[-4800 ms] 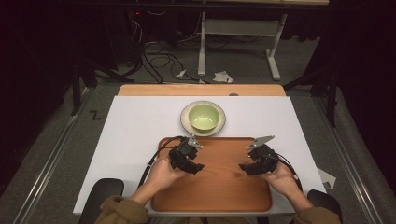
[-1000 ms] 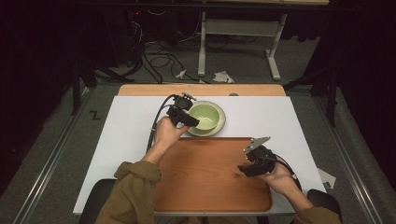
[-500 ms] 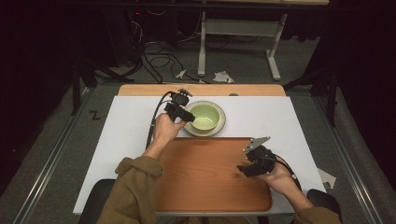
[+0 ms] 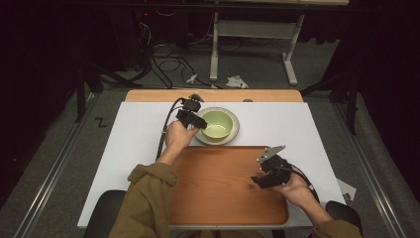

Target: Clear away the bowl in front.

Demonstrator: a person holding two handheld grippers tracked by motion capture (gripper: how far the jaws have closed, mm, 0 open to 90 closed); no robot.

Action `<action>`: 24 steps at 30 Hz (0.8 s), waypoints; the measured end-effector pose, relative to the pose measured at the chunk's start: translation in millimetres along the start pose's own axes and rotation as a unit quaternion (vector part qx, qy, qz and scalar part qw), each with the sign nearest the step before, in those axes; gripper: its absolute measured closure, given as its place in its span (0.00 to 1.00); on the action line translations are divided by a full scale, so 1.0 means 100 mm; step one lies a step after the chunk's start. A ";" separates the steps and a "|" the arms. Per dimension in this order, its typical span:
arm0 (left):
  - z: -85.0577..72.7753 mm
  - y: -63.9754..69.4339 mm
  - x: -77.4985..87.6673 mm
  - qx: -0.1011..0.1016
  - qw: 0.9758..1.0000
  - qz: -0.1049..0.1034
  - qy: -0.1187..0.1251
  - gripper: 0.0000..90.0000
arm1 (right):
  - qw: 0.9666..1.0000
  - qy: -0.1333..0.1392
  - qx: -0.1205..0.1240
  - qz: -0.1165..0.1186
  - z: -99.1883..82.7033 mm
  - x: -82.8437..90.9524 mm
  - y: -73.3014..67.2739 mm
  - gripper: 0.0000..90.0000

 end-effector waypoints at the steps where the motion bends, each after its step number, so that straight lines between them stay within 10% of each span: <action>1: 0.01 0.00 -0.01 0.005 1.000 -0.002 0.003 0.57 | 1.000 0.001 0.001 0.000 0.00 0.00 0.00 0.42; 24: 0.04 -0.06 -0.28 0.043 0.999 -0.022 0.005 0.83 | 1.000 0.005 0.003 0.002 0.01 0.01 -0.01 0.42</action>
Point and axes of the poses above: each handheld gripper's, and its own axes: x roughly backward along the jaws, z roughly out of its top, y roughly to its right, the point moved 8 cm from there along -x, roughly forward along the jaws, and after that the axes turned 10 degrees about -z, right-handed, at the moved point
